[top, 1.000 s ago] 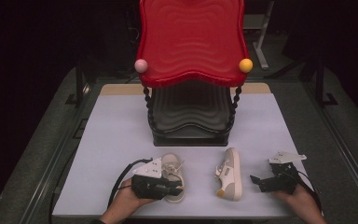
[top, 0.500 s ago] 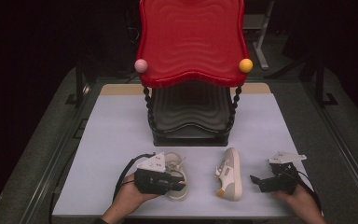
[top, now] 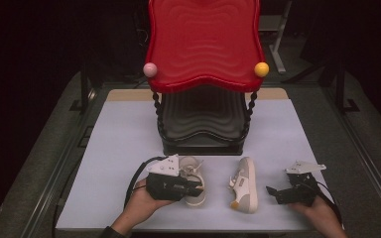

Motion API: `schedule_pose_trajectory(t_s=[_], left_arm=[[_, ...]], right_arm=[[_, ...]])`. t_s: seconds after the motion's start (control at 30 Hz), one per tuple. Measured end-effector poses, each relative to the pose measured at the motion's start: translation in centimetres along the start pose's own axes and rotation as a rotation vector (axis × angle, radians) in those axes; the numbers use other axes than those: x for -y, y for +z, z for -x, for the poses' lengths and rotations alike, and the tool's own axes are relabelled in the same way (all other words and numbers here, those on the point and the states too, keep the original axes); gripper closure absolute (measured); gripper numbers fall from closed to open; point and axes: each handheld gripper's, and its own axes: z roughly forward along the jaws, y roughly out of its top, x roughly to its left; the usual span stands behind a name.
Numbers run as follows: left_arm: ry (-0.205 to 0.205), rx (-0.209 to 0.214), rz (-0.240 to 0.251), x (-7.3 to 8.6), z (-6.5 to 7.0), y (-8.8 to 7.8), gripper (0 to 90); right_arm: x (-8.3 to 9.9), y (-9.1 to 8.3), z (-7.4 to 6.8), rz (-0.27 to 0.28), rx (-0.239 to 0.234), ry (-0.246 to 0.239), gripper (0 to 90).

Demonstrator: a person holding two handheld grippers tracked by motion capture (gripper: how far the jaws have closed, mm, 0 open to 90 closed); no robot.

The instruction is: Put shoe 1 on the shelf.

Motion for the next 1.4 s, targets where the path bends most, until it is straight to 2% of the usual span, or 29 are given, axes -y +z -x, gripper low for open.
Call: schedule_pose_trajectory(t_s=[0.4,0.8,1.23,1.4], left_arm=[[0.045,0.004,0.026,-2.6,-0.4,0.7,77.8],[0.074,0.002,0.037,-4.4,-1.1,1.0,77.8],[0.113,-0.018,0.056,-6.7,-1.4,0.5,77.8],[0.128,-0.013,0.05,-7.7,-1.6,0.3,77.6]], right_arm=[[0.0,0.0,0.0,0.0,0.0,0.0,2.3],[0.0,0.0,0.0,0.0,0.0,0.0,2.3],[0.0,0.0,0.0,0.0,0.0,0.001,2.3],[0.0,0.0,0.0,0.001,0.0,-0.001,2.3]])
